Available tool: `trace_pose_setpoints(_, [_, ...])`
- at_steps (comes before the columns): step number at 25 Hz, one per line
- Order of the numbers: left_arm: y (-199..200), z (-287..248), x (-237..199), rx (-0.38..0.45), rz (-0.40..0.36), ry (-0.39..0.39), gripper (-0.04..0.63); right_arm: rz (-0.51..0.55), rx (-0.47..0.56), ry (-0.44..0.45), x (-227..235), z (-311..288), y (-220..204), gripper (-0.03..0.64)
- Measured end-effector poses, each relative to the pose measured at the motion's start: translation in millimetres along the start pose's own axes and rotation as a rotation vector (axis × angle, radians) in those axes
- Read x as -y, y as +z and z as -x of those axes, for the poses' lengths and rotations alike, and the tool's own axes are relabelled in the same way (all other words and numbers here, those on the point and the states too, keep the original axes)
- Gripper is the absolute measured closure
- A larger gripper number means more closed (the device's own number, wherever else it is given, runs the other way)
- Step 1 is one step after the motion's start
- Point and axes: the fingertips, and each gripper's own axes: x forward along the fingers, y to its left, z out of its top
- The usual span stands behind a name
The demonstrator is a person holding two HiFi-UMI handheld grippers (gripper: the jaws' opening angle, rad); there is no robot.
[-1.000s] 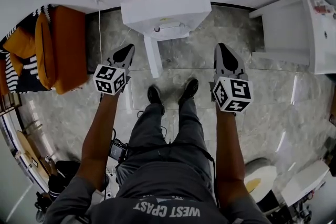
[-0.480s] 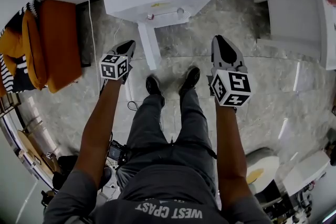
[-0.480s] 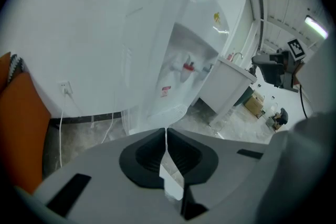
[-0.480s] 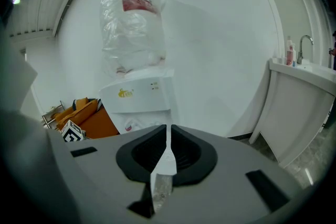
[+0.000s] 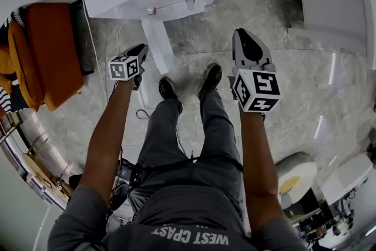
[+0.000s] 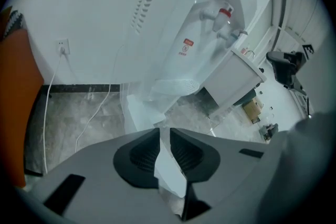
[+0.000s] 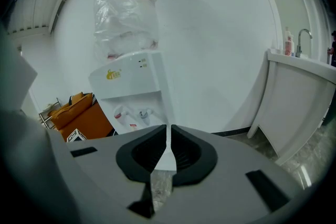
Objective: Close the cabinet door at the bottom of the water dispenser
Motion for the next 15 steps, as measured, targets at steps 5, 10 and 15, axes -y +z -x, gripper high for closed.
trace_pose_setpoints(5, [-21, -22, -9, -0.050, 0.042, -0.009, 0.486, -0.010, -0.016, -0.020, 11, -5, -16, 0.586])
trace_pose_setpoints(10, [-41, -43, -13, -0.104, 0.055, -0.030, 0.444, -0.023, -0.031, -0.042, 21, -8, -30, 0.586])
trace_pose_setpoints(15, [-52, -58, -17, -0.120, 0.102, -0.026, 0.408, -0.036, -0.047, -0.061, 32, -9, -43, 0.586])
